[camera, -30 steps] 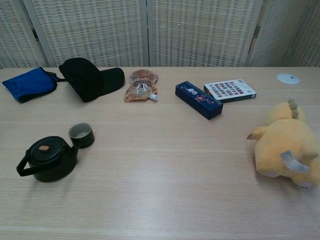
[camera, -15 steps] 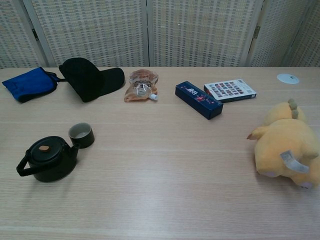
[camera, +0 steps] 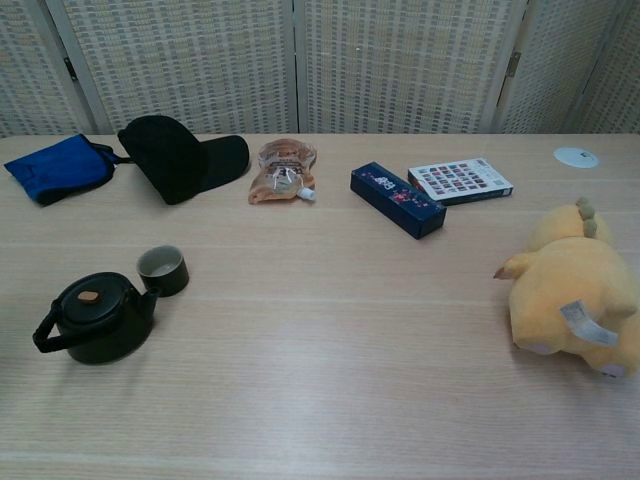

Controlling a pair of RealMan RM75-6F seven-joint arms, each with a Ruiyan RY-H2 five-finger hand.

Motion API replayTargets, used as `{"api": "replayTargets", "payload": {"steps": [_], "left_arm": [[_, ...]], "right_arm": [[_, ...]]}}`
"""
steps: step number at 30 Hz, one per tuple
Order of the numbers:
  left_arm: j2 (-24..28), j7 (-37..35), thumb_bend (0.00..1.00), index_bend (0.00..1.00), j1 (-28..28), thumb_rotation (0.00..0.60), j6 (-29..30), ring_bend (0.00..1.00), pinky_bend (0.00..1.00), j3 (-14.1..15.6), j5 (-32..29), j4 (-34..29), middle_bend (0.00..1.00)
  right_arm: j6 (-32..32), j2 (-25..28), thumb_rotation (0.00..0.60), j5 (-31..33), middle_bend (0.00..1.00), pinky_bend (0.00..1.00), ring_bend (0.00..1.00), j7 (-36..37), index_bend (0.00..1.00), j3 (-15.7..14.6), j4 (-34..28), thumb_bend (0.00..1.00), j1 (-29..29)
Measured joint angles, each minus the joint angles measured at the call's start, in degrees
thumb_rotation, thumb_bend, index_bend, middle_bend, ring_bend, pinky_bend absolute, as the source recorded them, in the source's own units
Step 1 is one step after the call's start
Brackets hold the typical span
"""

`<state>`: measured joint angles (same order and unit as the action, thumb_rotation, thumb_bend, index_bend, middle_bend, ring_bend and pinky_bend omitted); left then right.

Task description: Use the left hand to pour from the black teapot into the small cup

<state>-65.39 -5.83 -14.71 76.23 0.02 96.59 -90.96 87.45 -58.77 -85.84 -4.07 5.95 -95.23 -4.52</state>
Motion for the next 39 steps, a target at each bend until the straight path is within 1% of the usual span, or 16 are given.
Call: {"api": "replayTargets", "payload": {"steps": [2, 5, 12, 17, 21, 32, 39], "left_arm": [[-0.57, -0.11, 0.20, 0.00, -1.18, 0.600, -1.23, 0.10, 0.00, 0.24, 0.84, 0.28, 0.04], [-1.39, 0.13, 0.20, 0.00, -2.56, 0.600, -3.07, 0.07, 0.00, 0.46, 1.12, 0.45, 0.00], [-3.73, 1.10, 0.17, 0.00, -5.65, 0.600, -6.53, 0.03, 0.00, 0.99, 1.76, 0.94, 0.00], [-4.58, 1.63, 0.16, 0.00, -7.02, 0.600, -8.59, 0.00, 0.00, 1.49, 1.65, 0.13, 0.00], [-5.00, 1.82, 0.15, 0.00, -7.96, 0.600, -9.57, 0.00, 0.00, 1.88, 1.40, -1.20, 0.00], [-7.52, 3.47, 0.15, 0.00, -10.19, 0.600, -12.65, 0.00, 0.00, 2.51, 0.20, -1.60, 0.00], [-9.41, 3.68, 0.15, 0.00, -11.84, 0.600, -14.70, 0.00, 0.00, 2.48, -0.63, -0.57, 0.00]], "right_arm": [[-0.02, -0.02, 0.600, 0.11, 0.21, 0.13, 0.12, 0.02, 0.16, 0.01, 0.07, 0.02, 0.03], [-0.06, -0.06, 0.600, 0.35, 0.20, 0.13, 0.12, 0.01, 0.16, 0.02, 0.23, 0.02, 0.08], [-0.22, -0.06, 0.600, 0.85, 0.19, 0.13, 0.12, 0.01, 0.16, 0.19, 0.46, 0.02, 0.08], [-0.40, -0.20, 0.600, 1.05, 0.19, 0.13, 0.12, 0.09, 0.16, 0.24, 0.67, 0.02, 0.01], [-0.47, -0.17, 0.600, 1.24, 0.19, 0.13, 0.12, 0.27, 0.16, 0.29, 0.82, 0.02, 0.02], [-0.51, -0.25, 0.600, 1.92, 0.19, 0.13, 0.12, 0.87, 0.16, 0.40, 1.66, 0.02, 0.22], [-0.44, -0.45, 0.600, 2.28, 0.19, 0.13, 0.12, 1.27, 0.16, 0.50, 2.30, 0.02, 0.38]]}}
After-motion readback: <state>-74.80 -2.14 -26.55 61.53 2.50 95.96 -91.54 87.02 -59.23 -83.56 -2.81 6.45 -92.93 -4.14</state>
